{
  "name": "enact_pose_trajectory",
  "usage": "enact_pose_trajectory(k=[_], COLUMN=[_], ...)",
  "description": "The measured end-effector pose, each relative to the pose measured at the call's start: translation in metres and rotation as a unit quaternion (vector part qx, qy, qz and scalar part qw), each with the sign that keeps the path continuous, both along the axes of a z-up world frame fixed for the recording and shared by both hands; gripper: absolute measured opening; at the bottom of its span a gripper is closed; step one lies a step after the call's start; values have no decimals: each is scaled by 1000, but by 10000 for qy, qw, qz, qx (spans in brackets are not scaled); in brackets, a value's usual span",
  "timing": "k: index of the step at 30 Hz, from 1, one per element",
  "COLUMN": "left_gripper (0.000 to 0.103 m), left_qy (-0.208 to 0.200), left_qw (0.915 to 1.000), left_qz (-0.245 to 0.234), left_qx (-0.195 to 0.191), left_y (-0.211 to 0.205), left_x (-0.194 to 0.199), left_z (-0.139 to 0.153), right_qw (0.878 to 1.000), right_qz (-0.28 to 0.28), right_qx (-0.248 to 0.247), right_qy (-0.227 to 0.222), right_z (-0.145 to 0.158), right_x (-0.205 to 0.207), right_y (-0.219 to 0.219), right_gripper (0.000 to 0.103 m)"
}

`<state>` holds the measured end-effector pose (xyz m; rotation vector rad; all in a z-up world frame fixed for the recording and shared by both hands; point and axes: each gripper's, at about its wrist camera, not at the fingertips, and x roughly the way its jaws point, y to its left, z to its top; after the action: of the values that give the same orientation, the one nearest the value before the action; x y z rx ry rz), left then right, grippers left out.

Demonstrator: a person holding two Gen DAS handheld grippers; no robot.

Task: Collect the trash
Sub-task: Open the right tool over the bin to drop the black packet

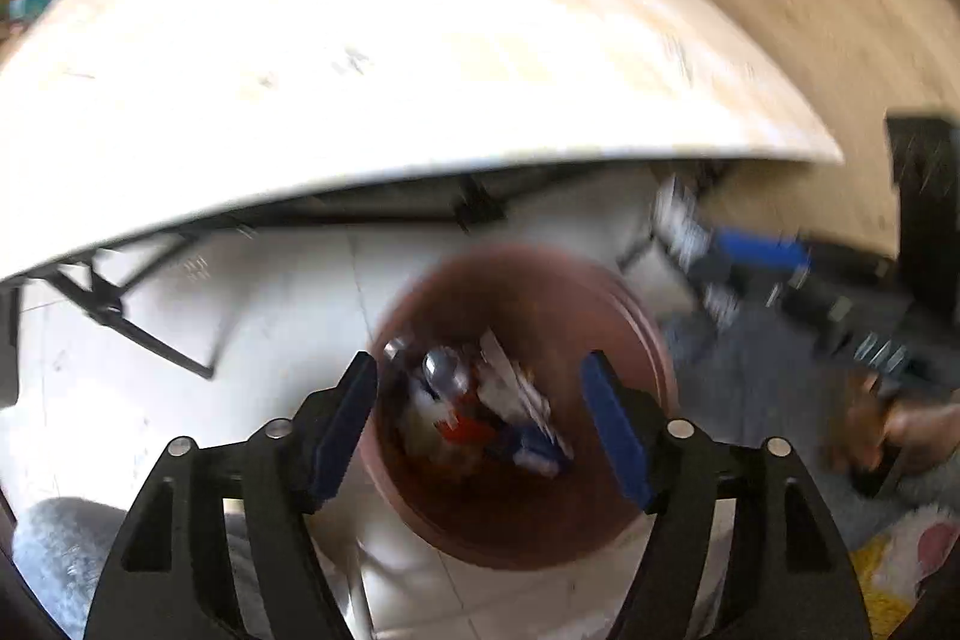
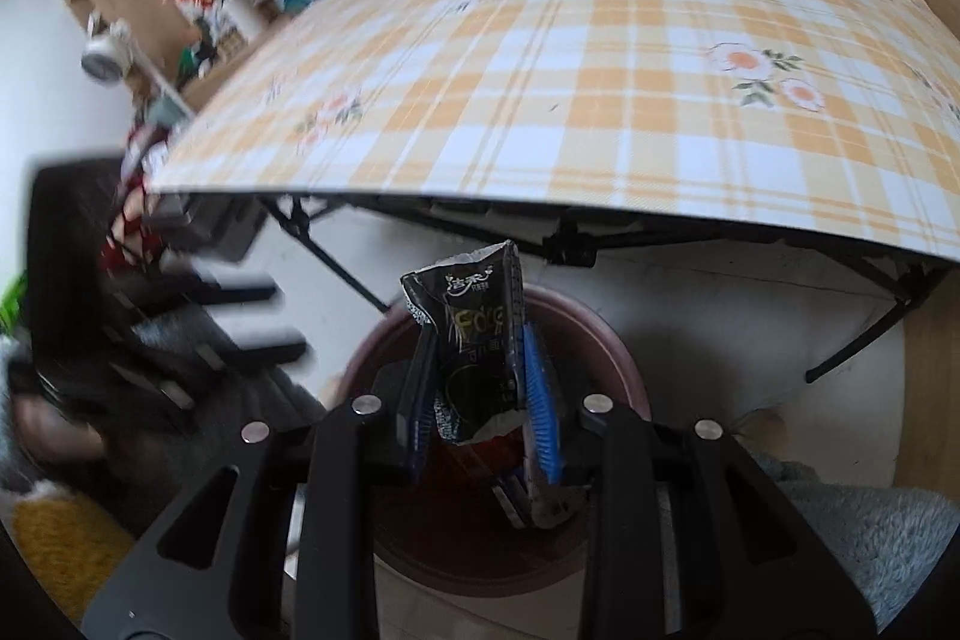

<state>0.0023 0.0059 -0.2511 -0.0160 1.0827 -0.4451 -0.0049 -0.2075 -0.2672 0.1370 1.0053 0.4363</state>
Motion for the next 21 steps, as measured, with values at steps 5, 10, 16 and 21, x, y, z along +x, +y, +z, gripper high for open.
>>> enact_pose_trajectory(k=[5, 10, 16, 21], left_gripper=[86, 90, 91, 91], left_qy=[-855, -1139, -1204, -1179], left_qw=[9948, 9903, 9893, 9886], left_qz=[546, 798, 816, 934], left_qx=[-82, 77, 69, 6], left_y=[20, 24, 26, 32], left_x=[-9, -12, -12, -11], left_z=[32, 34, 27, 25], right_qw=[9972, 9977, 9936, 9907], right_qz=[455, 508, 314, 217], right_qx=[-587, -253, -654, -816], right_qy=[74, 380, 869, 1063], right_z=[-4, -26, -59, -67], right_x=[3, 6, 14, 17], right_y=[35, 51, 49, 46], right_gripper=[31, 32, 32, 33])
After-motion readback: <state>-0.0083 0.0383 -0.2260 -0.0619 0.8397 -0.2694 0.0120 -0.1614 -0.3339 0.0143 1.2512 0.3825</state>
